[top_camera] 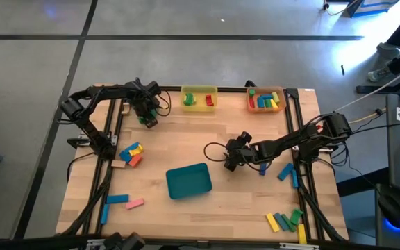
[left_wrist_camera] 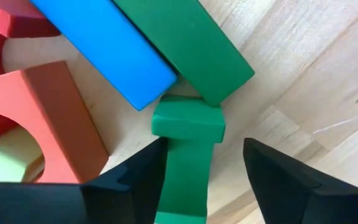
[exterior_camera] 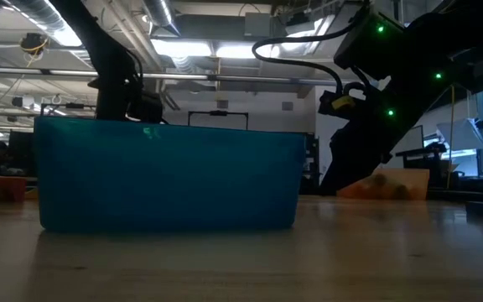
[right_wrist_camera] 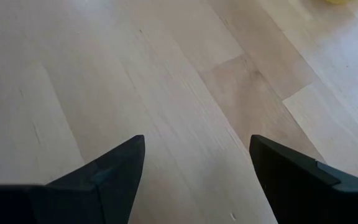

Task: Sort blocks by size
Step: Put the green arch block into the yellow bin, then put the orange arch block into the yellow bin

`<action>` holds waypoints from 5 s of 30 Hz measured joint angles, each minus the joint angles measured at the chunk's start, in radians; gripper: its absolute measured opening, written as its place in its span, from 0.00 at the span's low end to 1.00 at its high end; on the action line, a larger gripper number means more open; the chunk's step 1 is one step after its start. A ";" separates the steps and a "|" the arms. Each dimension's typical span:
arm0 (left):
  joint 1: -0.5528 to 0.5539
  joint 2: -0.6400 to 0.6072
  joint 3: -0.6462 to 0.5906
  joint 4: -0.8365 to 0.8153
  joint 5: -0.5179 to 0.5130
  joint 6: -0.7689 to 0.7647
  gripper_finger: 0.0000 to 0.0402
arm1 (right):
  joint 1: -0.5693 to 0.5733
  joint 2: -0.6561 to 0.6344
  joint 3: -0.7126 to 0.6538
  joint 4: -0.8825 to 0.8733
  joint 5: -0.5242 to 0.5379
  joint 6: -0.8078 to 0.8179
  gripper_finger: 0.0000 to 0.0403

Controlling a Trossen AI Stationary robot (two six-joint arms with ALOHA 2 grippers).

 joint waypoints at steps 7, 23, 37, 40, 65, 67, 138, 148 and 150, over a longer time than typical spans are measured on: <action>-0.003 0.002 -0.002 0.075 -0.043 0.025 0.52 | 0.000 0.000 0.000 0.000 0.000 0.000 0.72; -0.008 -0.004 0.067 -0.012 -0.054 0.043 0.49 | 0.000 0.000 0.000 0.000 0.000 0.000 0.72; -0.007 -0.008 0.091 0.001 -0.061 0.045 0.49 | 0.000 0.000 0.000 0.000 0.001 0.000 0.72; -0.007 -0.008 0.098 -0.023 -0.086 0.084 0.49 | 0.000 0.000 0.000 0.000 0.001 0.000 0.72; -0.005 -0.008 0.020 0.096 -0.054 0.119 0.49 | 0.000 0.000 0.000 0.000 -0.010 -0.001 0.72; -0.005 -0.008 0.003 0.133 -0.054 0.117 0.49 | 0.000 0.000 0.000 0.000 -0.010 -0.001 0.72; -0.217 0.085 0.252 0.729 0.110 -0.074 0.55 | 0.000 0.000 0.000 0.004 -0.019 -0.002 0.72; -0.214 -0.181 0.253 0.452 0.055 -0.027 0.54 | 0.000 0.000 0.000 0.009 -0.018 -0.003 0.72; -0.214 -0.237 0.253 0.369 0.010 -0.021 0.54 | 0.000 0.000 0.000 0.011 -0.019 -0.003 0.72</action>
